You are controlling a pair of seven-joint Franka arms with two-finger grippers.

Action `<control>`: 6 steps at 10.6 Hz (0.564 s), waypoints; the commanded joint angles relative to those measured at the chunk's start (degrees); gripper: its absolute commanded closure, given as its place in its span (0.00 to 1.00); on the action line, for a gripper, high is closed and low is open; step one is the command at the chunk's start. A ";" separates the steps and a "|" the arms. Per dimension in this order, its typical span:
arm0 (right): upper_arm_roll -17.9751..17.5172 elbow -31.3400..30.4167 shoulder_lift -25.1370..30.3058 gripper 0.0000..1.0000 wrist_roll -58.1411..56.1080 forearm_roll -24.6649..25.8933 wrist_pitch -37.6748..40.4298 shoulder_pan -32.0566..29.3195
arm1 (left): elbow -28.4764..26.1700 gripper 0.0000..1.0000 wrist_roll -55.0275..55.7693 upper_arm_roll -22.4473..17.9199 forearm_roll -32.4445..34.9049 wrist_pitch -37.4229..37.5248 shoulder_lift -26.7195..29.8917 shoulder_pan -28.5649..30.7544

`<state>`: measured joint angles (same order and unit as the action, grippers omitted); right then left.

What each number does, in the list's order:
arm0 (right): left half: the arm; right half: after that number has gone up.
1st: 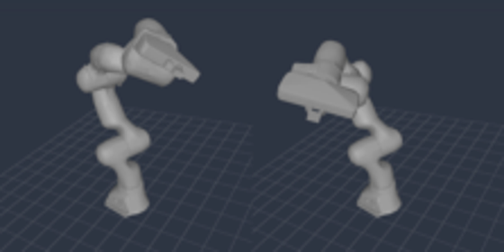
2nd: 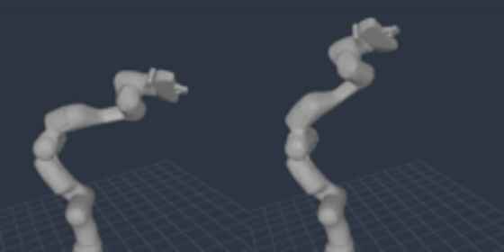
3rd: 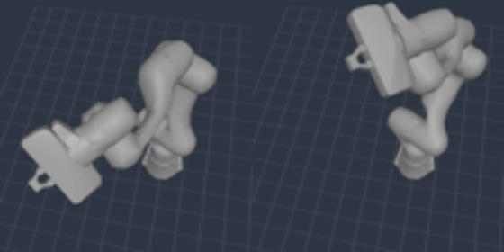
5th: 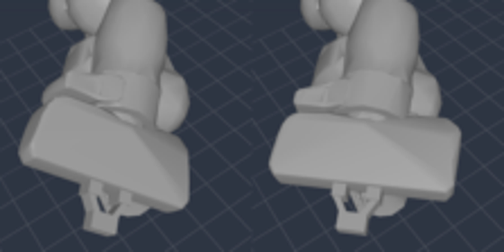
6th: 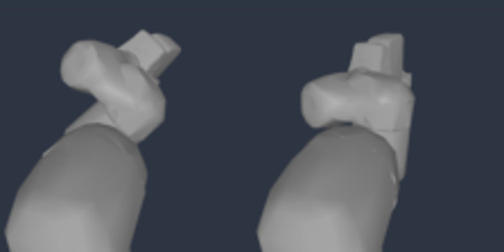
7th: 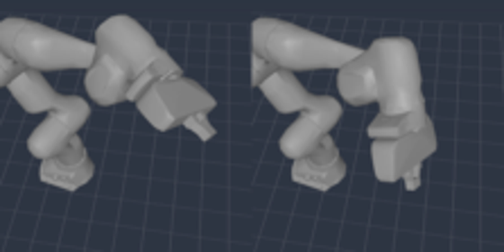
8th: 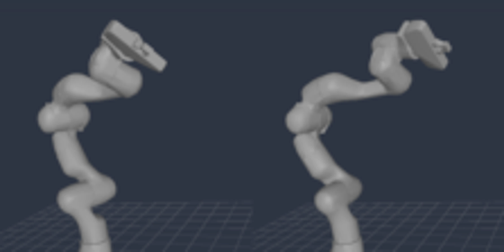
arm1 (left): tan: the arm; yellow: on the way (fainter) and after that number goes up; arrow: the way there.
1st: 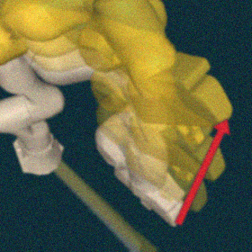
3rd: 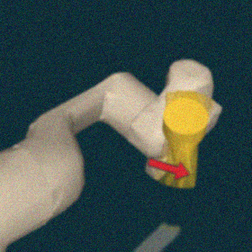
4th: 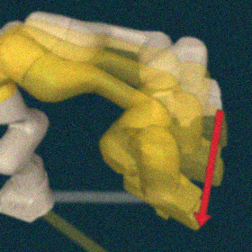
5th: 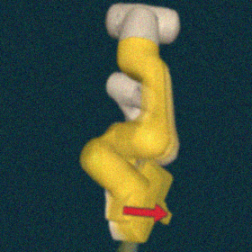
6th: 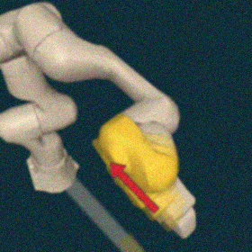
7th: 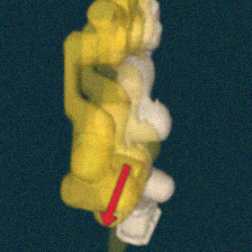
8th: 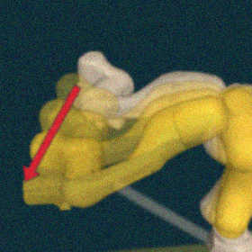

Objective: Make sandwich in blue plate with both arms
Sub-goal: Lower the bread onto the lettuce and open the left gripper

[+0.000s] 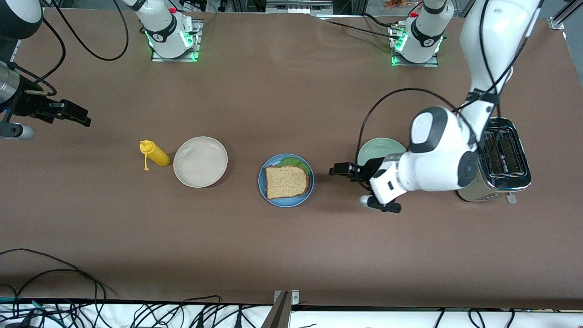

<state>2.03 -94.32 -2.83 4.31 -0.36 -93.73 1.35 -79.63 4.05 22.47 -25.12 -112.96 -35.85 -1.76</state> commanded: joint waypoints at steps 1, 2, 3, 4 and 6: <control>-0.27 1.60 -0.42 0.00 0.44 0.62 0.92 0.06 | -2.81 0.00 2.37 -3.47 9.97 5.96 9.02 -0.61; -0.36 1.60 -0.42 0.00 0.44 0.62 0.92 0.06 | -2.81 0.00 2.37 -4.96 12.96 8.95 11.30 -0.61; -0.36 1.60 -0.42 0.00 0.44 0.62 0.92 0.06 | -2.81 0.00 1.76 -6.89 15.08 12.64 13.68 -0.61; -0.36 1.60 -0.42 0.00 0.44 0.62 0.92 0.15 | -2.81 0.00 0.97 -8.04 19.54 15.46 16.22 -0.70; -0.36 1.69 -0.42 0.00 0.44 0.54 0.83 0.15 | -2.81 0.00 -1.40 -10.41 25.54 19.52 19.92 -0.61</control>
<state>1.92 -94.18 -2.84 4.31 -0.36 -93.73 1.43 -79.88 5.22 14.96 -5.32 -96.50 -21.76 -1.84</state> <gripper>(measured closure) 0.000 0.000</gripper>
